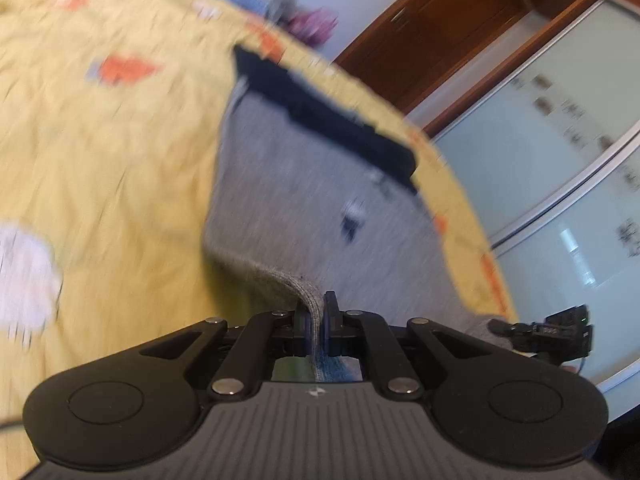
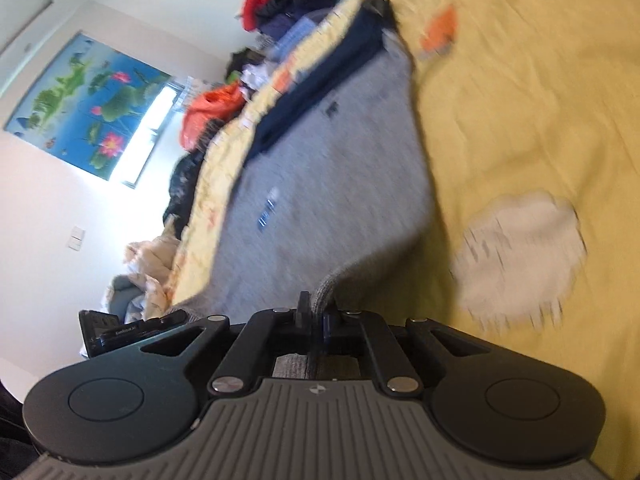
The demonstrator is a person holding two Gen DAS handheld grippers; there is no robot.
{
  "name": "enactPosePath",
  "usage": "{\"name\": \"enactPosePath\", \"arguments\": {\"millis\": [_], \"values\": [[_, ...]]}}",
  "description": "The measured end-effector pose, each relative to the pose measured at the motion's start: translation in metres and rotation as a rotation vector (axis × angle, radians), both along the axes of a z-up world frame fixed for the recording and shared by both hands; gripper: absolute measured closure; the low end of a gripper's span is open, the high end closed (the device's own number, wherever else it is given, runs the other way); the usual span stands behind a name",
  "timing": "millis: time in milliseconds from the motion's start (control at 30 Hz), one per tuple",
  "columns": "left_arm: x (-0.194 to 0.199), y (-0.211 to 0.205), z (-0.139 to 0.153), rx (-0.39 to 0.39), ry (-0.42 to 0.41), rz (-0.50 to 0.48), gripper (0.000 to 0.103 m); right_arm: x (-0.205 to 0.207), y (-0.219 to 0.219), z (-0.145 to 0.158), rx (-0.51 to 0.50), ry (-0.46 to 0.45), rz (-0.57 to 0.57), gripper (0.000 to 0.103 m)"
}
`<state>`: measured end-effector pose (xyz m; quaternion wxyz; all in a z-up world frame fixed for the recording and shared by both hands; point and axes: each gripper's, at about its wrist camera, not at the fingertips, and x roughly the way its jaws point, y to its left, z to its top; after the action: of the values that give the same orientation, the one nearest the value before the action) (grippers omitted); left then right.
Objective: Fold small clothes
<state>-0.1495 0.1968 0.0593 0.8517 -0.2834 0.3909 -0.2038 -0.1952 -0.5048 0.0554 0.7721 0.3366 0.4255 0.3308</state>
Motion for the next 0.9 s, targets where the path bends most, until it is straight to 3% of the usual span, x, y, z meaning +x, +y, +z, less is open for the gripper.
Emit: {"name": "enactPosePath", "arguments": {"millis": [200, 367, 500, 600, 767, 900], "values": [[0.072, 0.005, 0.031, -0.034, -0.139, 0.038, 0.097, 0.088, -0.005, 0.027, 0.158, -0.15, -0.12, 0.089], [0.161, 0.024, 0.047, -0.046, -0.19, 0.153, 0.097, 0.195, -0.01, 0.027, 0.238, -0.138, -0.237, 0.089], [0.243, 0.023, 0.049, -0.008, -0.205, 0.191, 0.098, 0.274, 0.0, 0.019, 0.198, -0.115, -0.273, 0.089], [0.293, 0.016, 0.041, 0.046, -0.218, 0.201, 0.098, 0.324, 0.009, 0.004, 0.155, -0.093, -0.282, 0.089], [0.361, 0.014, 0.006, 0.046, -0.169, 0.265, 0.097, 0.377, 0.016, -0.037, 0.109, -0.021, -0.329, 0.089], [0.398, 0.017, -0.027, 0.042, -0.063, 0.317, 0.097, 0.394, 0.017, -0.061, 0.096, 0.029, -0.362, 0.083]]}}
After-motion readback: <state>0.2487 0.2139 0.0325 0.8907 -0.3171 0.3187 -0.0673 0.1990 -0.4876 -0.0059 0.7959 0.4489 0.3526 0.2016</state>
